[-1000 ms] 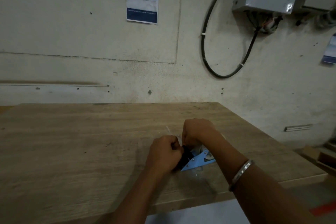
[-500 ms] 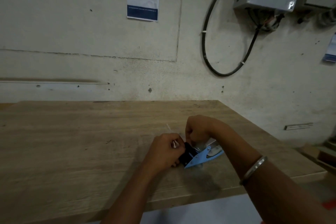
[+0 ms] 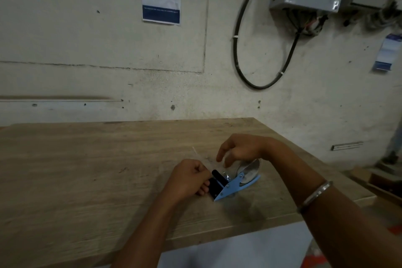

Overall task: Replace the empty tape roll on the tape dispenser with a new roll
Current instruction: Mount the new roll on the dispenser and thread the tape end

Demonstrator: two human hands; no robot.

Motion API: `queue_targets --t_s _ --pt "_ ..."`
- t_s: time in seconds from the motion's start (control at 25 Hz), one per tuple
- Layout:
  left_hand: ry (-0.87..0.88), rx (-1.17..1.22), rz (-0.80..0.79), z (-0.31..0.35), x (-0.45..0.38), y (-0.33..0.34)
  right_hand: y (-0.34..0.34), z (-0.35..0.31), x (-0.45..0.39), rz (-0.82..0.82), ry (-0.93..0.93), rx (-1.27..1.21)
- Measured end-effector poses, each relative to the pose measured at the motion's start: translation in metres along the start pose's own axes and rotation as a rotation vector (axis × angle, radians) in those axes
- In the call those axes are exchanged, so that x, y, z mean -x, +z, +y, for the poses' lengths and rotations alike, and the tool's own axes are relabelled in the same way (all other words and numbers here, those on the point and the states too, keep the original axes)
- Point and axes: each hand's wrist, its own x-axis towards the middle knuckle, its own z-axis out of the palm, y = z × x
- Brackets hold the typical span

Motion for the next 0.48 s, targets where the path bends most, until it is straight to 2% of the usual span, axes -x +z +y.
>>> queue_targets --t_s 0.08,0.16,0.36,0.48 --pt "-0.047 0.032 -0.004 0.000 -0.002 0.000 -0.009 0.010 0.009 -0.104 -0.017 0.068" --pt "-0.089 0.052 -0.014 0.002 -0.003 0.000 -0.012 0.016 0.013 -0.120 -0.033 0.165" --pt "-0.221 0.094 0.089 0.006 -0.003 -0.006 0.006 0.015 0.012 0.136 -0.049 0.102" --pt "-0.241 0.152 0.169 0.003 -0.002 -0.008 0.015 0.015 0.013 0.208 -0.072 0.080"
